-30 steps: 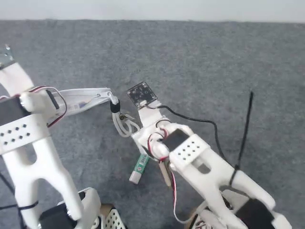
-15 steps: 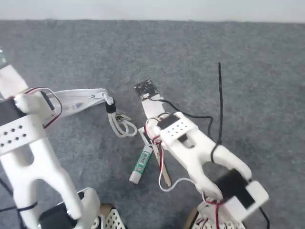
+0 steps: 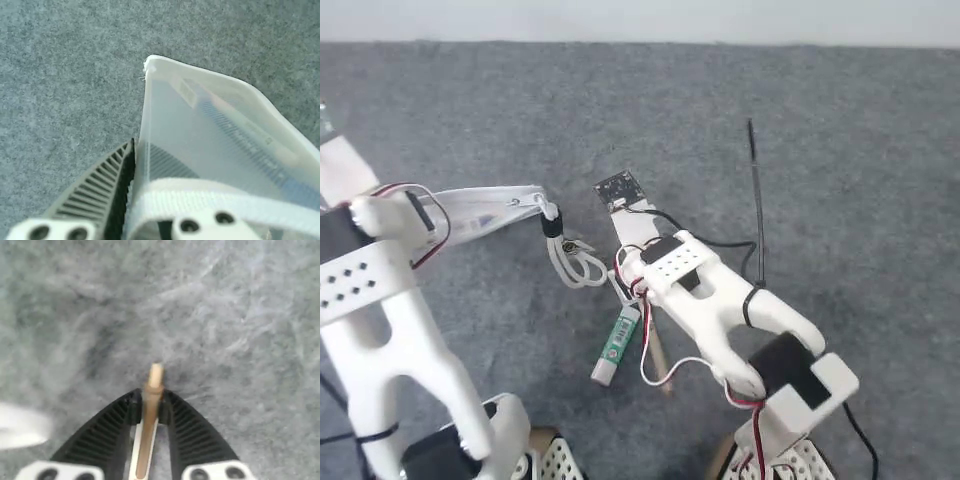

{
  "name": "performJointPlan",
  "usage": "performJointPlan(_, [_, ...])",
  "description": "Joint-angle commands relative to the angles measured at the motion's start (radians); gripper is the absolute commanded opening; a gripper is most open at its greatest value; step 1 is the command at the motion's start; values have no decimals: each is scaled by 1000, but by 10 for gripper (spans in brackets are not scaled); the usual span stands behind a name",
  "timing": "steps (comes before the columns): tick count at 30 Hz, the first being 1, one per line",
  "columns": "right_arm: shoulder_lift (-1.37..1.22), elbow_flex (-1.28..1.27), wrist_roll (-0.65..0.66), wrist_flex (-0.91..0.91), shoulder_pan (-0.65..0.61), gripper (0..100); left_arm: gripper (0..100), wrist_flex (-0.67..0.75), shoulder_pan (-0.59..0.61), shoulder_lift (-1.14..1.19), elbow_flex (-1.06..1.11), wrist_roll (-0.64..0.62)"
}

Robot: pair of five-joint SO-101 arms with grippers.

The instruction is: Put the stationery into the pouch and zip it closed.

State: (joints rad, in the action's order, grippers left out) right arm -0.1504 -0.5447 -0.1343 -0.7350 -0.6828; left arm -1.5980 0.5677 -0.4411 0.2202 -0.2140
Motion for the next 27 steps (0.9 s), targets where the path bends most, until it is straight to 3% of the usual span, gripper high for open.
performJointPlan(1, [-1,46,71,-5,15,5,12,25,12,-5,-4,-9])
performJointPlan(15, [337,-21,84,-137,15,6,12,29,12,-5,-2,-8])
performJointPlan(27, [877,-209,81,-137,12,6,12,57,8,-5,33,-8])
